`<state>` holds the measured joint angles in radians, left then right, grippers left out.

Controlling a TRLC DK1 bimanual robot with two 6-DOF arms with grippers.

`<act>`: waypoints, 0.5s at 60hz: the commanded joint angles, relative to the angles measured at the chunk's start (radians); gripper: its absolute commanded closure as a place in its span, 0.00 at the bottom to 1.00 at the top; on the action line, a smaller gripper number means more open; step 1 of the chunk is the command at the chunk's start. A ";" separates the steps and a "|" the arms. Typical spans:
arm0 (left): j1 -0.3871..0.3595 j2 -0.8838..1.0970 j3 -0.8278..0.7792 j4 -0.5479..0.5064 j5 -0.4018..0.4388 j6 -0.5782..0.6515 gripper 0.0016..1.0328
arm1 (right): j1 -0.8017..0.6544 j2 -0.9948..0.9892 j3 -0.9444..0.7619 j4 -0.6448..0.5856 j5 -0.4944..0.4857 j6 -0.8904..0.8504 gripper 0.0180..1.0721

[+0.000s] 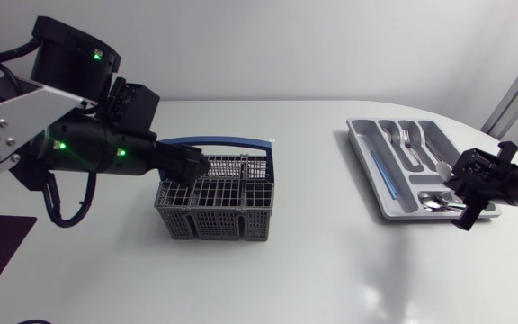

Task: Unload the cutlery basket into the drawer organizer.

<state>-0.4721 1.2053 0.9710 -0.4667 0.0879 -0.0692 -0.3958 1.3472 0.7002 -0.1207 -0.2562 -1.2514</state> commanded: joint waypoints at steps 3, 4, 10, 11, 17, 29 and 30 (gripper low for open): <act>0.018 -0.033 -0.043 0.000 -0.007 0.034 0.04 | -0.052 0.113 0.044 0.046 0.009 -0.063 0.95; 0.018 -0.035 -0.045 0.000 -0.007 0.034 0.04 | -0.057 0.125 0.047 0.052 0.009 -0.068 0.95; 0.029 -0.053 -0.061 -0.001 -0.010 0.043 0.04 | -0.086 0.205 0.056 0.131 0.032 -0.098 0.95; 0.032 -0.055 -0.061 -0.003 -0.010 0.045 0.04 | -0.090 0.214 0.056 0.145 0.038 -0.105 0.95; 0.050 -0.069 -0.069 -0.006 -0.010 0.055 0.04 | -0.109 0.273 0.056 0.225 0.063 -0.137 0.95; 0.056 -0.090 -0.091 -0.016 -0.030 0.072 0.04 | -0.129 0.346 0.056 0.311 0.077 -0.172 0.79; 0.056 -0.093 -0.094 -0.016 -0.034 0.075 0.04 | -0.130 0.348 0.053 0.320 0.077 -0.175 0.74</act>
<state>-0.4206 1.1297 0.9131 -0.4740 0.0658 -0.0212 -0.5182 1.6733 0.7456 0.1688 -0.1856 -1.3899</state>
